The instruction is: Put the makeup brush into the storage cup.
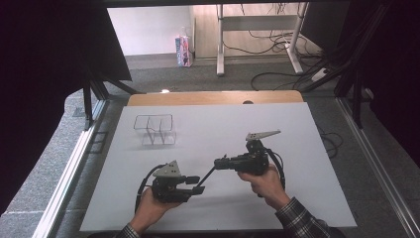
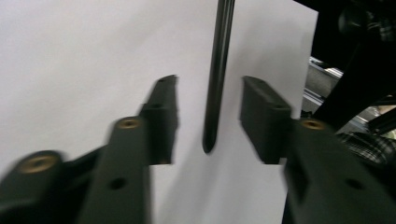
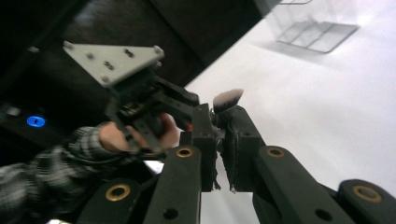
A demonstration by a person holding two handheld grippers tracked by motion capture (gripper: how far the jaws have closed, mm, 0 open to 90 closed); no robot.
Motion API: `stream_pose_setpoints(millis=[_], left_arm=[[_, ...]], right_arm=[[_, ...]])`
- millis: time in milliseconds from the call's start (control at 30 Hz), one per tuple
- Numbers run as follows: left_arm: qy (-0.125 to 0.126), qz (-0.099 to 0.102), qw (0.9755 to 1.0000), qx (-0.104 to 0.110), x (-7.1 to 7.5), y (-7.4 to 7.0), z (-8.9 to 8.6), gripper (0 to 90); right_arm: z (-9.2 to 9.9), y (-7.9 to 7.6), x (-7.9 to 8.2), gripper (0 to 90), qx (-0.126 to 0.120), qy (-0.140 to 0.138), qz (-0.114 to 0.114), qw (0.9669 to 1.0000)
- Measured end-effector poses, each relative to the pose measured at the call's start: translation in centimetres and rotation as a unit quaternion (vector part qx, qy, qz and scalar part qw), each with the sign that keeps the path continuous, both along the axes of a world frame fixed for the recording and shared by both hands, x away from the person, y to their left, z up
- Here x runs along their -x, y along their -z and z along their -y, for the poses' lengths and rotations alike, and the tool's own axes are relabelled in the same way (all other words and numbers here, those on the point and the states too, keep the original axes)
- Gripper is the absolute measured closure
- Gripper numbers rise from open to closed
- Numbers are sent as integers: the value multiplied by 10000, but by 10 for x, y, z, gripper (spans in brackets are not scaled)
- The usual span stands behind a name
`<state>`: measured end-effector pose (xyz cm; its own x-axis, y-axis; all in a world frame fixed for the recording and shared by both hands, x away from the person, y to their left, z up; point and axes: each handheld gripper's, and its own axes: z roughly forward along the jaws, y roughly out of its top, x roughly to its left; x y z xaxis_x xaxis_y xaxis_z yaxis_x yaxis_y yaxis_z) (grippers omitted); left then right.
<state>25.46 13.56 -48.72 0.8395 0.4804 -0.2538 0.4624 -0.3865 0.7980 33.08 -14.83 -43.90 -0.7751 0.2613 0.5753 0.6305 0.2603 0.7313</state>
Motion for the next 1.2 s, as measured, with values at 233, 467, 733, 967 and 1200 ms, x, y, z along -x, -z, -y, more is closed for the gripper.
stream_pose_setpoints(millis=[233, 467, 733, 967, 1200], left_arm=[[-85, -109, 9998, -149, -3, 1, 2, 277], [13, -147, 9998, -103, -4, -1, 4, 243], [169, -13, 9994, -286, -4, -4, 15, 357], [269, 57, 9990, -346, -5, -5, 21, 526], [364, 107, 9987, -339, -3, -6, 23, 671]], right_arm=[[1, -5, 2, 833, 578, 62, 497, 9971], [-6, -7, 7, 833, 1034, -113, 876, 9907], [-21, -7, 16, 833, 1342, -508, 1201, 9823], [-30, -7, 21, 833, 1412, -752, 1266, 9790], [-36, -6, 25, 833, 1417, -877, 1276, 9777]])
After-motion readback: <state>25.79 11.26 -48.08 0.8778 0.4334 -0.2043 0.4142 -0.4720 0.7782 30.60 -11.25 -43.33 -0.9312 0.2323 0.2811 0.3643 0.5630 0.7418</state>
